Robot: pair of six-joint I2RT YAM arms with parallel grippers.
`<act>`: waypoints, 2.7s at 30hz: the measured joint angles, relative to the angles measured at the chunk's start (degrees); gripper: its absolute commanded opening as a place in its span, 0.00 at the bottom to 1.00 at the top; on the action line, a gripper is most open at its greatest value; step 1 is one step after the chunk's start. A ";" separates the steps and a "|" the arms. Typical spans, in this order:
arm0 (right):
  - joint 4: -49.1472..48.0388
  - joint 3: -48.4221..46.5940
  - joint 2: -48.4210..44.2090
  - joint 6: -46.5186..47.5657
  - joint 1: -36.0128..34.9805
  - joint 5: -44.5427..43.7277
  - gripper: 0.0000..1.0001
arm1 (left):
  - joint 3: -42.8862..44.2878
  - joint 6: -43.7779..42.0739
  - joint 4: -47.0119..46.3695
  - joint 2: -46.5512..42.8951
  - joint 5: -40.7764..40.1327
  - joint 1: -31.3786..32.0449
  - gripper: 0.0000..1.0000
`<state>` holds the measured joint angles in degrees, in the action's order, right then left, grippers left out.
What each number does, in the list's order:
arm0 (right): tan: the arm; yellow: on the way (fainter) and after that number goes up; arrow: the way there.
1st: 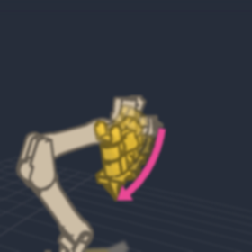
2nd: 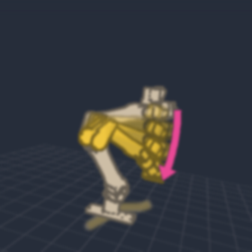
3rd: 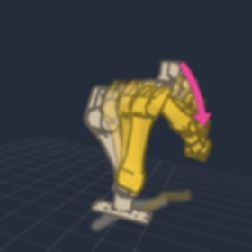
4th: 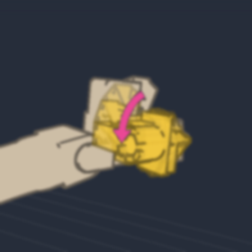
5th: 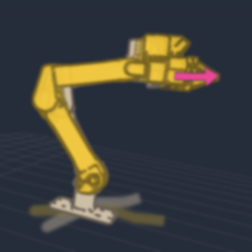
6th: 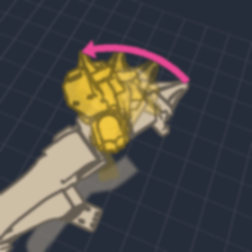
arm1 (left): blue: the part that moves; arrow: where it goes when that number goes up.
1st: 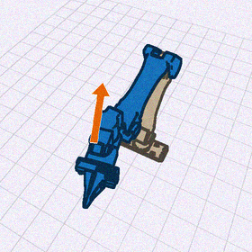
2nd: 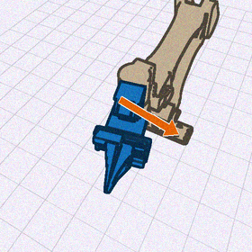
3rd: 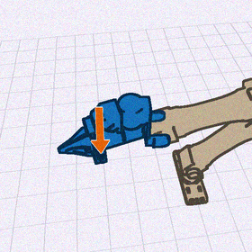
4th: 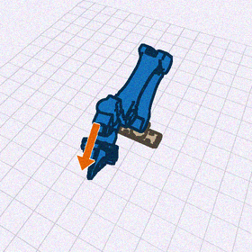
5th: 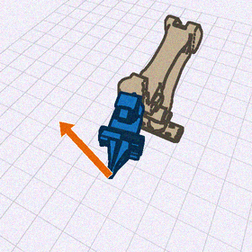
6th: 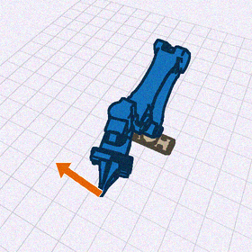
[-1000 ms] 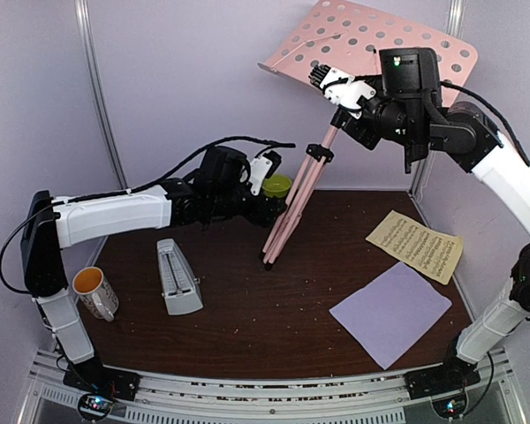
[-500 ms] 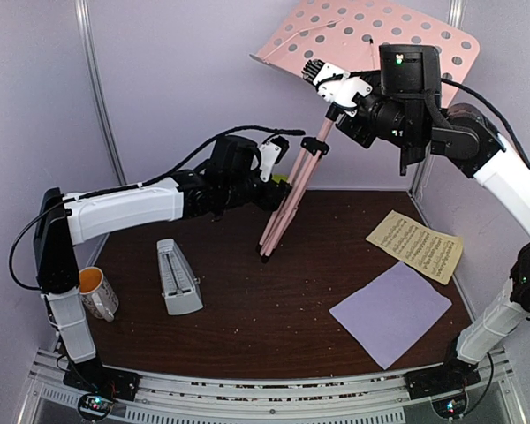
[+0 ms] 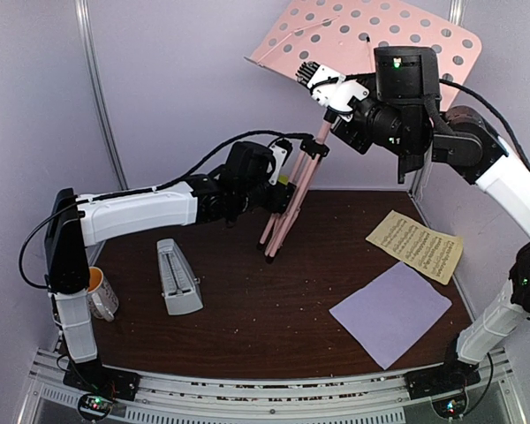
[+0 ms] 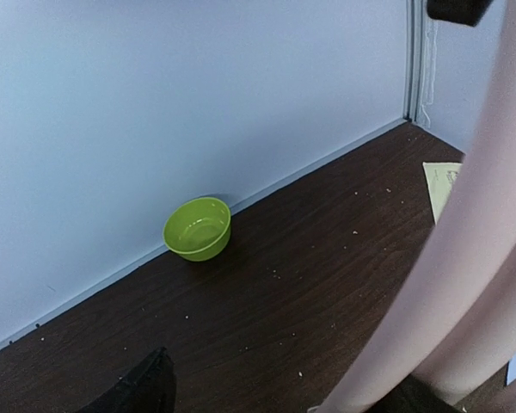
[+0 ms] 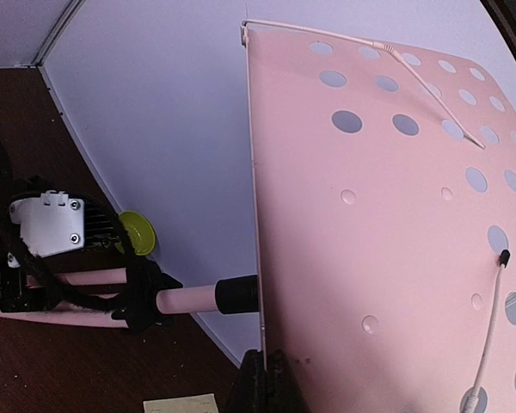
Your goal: Set up the instrument practice props
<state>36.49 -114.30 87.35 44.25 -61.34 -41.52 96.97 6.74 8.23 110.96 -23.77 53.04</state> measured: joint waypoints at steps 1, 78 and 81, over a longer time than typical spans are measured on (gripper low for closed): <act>-0.26 0.02 0.00 -0.11 -0.39 -0.35 0.00 | 0.02 0.81 -0.07 0.04 -0.39 0.02 0.77; -18.71 14.43 0.09 21.97 -10.80 2.93 0.00 | -37.77 -23.80 -33.42 -10.97 -1.33 2.45 0.98; -23.21 17.25 -0.02 24.72 -11.61 2.08 0.00 | -39.15 -22.73 -33.46 -12.76 -0.85 2.45 0.98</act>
<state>13.28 -97.06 87.33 68.97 -72.95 -39.44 57.82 -15.99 -25.23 98.19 -24.62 55.48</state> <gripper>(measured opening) 0.010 0.978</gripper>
